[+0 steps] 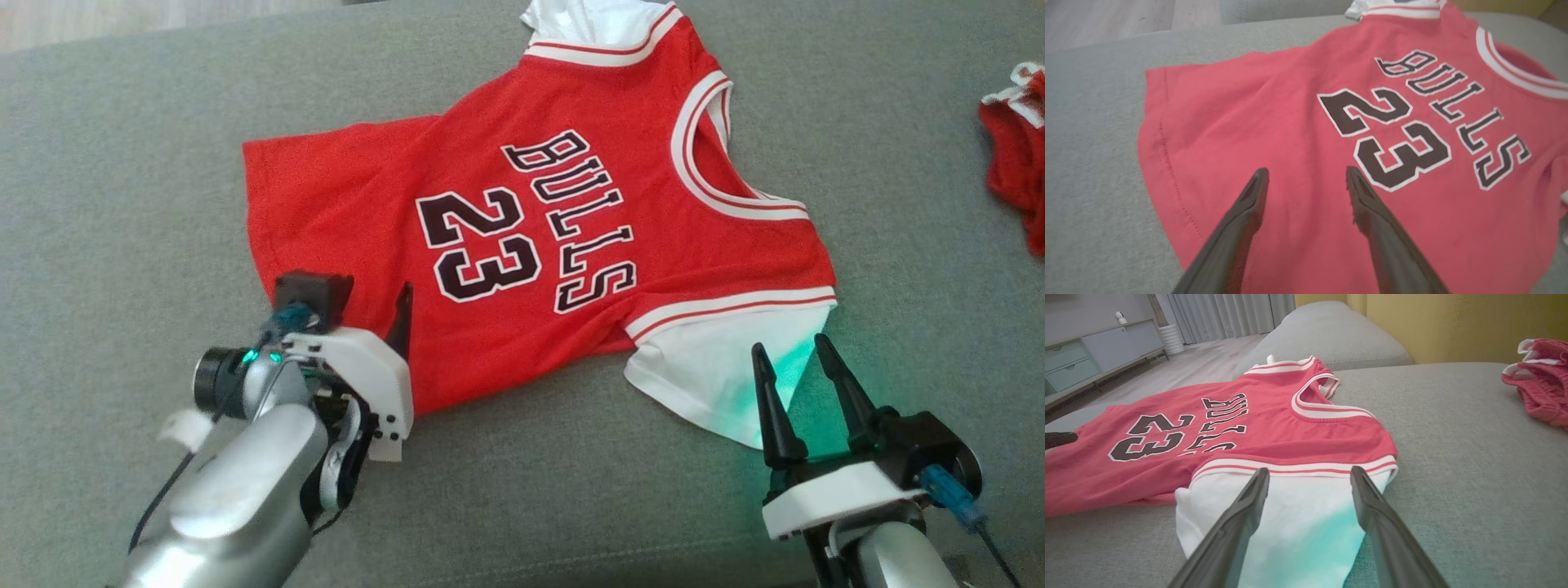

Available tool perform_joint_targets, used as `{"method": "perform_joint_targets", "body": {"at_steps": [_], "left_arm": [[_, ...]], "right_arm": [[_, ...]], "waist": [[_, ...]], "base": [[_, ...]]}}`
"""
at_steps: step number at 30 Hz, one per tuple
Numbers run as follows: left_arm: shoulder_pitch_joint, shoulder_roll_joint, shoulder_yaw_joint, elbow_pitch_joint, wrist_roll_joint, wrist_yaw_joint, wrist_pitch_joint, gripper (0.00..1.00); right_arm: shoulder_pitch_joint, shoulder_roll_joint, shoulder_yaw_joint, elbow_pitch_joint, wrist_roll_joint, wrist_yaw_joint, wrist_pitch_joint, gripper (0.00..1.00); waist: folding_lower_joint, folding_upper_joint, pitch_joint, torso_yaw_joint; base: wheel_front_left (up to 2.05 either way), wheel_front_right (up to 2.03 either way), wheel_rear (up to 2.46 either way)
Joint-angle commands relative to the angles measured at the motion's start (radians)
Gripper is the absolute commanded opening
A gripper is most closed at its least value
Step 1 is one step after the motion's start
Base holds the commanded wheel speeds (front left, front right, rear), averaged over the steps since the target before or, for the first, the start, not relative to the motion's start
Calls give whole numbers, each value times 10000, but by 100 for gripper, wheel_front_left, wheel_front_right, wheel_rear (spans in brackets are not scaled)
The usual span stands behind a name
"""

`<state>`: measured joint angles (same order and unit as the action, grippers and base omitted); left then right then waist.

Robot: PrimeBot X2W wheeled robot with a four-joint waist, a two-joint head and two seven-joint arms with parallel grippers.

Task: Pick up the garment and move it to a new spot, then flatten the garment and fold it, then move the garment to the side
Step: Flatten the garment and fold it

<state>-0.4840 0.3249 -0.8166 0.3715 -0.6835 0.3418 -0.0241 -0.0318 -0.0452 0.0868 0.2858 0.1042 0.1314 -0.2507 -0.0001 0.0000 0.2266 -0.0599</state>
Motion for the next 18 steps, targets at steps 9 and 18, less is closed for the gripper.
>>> {"method": "perform_joint_targets", "body": {"at_steps": [9, 18], "left_arm": [[-1229, 341, -8, 748, 489, 102, 528, 100], [-1337, 597, 12, 1188, 390, 5, 719, 0]], "right_arm": [[-348, -51, 357, -234, 101, -7, -111, 100], [-321, -51, 349, -228, 230, -7, -111, 100]], "waist": [[1, 0, 241, -530], [1, 0, 301, -782]], "base": [[0, 0, 0], [0, 0, 0]]}}
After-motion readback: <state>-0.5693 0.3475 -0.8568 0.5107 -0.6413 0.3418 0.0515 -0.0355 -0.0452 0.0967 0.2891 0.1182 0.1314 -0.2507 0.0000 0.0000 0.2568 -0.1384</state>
